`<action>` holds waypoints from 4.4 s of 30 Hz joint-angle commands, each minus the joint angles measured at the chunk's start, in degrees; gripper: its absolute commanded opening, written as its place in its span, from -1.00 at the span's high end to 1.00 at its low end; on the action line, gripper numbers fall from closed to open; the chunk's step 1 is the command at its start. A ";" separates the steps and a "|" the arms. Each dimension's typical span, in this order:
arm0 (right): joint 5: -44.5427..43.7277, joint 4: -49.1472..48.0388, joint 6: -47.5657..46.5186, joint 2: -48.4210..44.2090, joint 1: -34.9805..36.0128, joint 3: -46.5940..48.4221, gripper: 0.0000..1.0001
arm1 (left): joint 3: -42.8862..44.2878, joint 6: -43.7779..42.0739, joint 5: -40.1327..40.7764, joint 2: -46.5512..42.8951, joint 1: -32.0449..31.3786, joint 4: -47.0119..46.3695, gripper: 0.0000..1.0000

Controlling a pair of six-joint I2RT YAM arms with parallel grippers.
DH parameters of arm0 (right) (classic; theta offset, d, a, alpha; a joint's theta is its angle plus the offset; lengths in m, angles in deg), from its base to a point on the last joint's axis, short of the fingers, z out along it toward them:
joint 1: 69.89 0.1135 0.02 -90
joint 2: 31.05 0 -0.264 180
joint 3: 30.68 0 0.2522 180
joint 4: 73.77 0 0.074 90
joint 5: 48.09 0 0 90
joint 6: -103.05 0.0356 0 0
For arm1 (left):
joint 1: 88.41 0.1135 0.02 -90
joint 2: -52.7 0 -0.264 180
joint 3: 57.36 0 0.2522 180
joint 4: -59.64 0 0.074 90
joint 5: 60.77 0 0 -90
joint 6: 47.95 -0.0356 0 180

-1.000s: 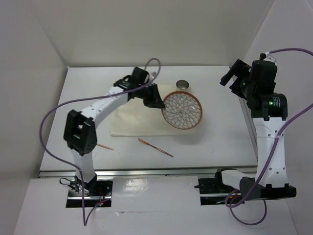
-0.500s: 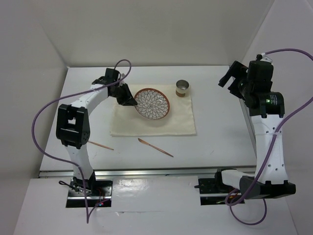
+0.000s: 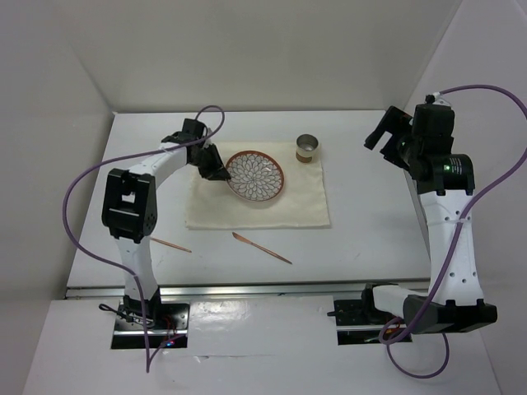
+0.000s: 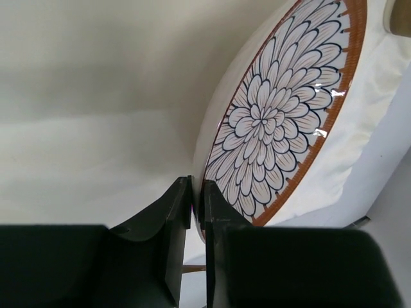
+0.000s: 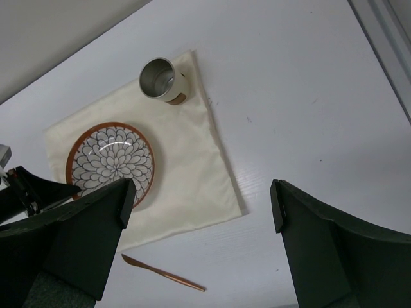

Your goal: Set the dinner table for one person

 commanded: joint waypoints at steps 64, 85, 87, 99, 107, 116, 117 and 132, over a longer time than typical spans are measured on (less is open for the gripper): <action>10.40 -9.34 -1.17 -2.37 -0.34 -12.07 -1.00 | -41.56 23.64 28.44 -25.07 18.51 12.09 0.57; 30.96 -6.54 -8.37 6.94 -0.34 -11.01 -1.00 | 3.78 -8.01 39.68 -11.37 -7.39 25.53 1.00; 32.45 -5.39 -10.56 7.65 0.18 -11.01 -1.00 | 7.11 -8.70 40.22 -6.38 -8.02 25.54 1.00; 10.15 -8.01 -10.66 7.56 29.79 -22.86 -1.00 | 17.51 -9.93 36.18 8.77 -7.41 27.39 1.00; 3.38 -28.92 -11.44 2.20 45.50 -40.52 -0.90 | 17.50 -10.46 35.38 11.40 -6.70 25.18 1.00; -1.89 -34.38 -14.08 12.74 53.53 -38.70 -0.79 | 16.01 -11.08 35.38 9.04 -6.18 24.31 -0.07; -2.51 -35.70 -14.61 14.31 54.14 -38.70 -0.73 | 16.01 -11.08 35.38 8.34 -6.18 24.92 -0.07; 4.33 -37.99 -19.89 28.47 55.20 -35.01 -0.26 | 18.65 -6.42 31.35 -9.94 -6.18 31.25 -0.04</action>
